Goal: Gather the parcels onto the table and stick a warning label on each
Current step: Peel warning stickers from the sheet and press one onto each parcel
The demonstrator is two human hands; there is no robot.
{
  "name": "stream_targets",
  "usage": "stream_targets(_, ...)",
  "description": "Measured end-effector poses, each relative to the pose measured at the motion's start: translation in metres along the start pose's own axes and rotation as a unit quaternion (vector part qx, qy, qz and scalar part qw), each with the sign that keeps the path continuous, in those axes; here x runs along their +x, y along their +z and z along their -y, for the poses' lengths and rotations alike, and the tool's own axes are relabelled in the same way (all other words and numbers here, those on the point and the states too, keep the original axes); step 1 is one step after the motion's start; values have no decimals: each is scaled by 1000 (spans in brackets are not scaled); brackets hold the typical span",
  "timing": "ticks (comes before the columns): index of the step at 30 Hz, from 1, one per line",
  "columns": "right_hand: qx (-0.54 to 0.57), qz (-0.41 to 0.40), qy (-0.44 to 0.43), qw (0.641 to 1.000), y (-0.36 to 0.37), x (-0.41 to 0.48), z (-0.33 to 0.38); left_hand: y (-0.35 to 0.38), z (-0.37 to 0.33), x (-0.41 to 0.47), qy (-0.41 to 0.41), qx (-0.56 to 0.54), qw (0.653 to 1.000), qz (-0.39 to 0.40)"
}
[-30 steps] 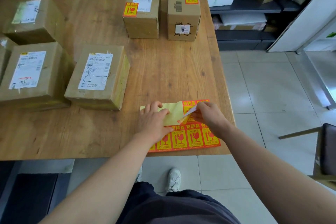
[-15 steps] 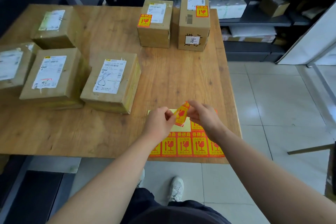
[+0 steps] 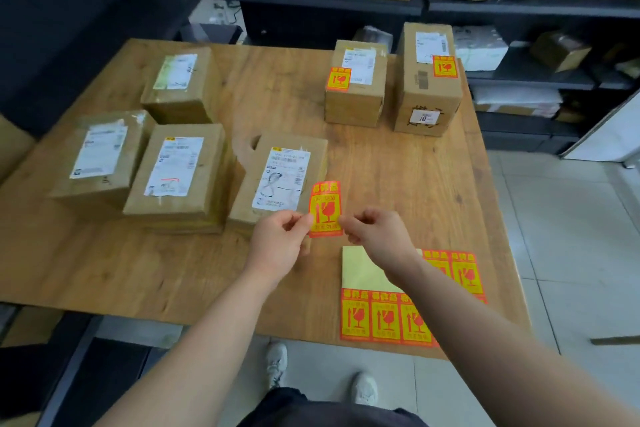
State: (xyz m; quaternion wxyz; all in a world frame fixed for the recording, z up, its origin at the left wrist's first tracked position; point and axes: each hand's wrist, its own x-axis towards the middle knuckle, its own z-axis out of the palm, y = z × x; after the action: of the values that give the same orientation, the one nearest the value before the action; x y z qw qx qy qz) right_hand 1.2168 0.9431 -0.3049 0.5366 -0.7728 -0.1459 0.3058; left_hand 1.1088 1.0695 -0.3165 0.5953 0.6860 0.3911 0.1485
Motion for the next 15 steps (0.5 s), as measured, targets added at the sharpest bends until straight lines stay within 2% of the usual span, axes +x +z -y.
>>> stream_targets(6,-54,-18,5,998,68,16,26,-64,0,35,42,85,994,-52)
stream_targets(12,-101,-49,16,994,112,30,36,-101,6,70,11,84,996,-31)
stream_targets(15,-145,-57,26,987,124,34,39,-114,11,79,38,133,990,-4)
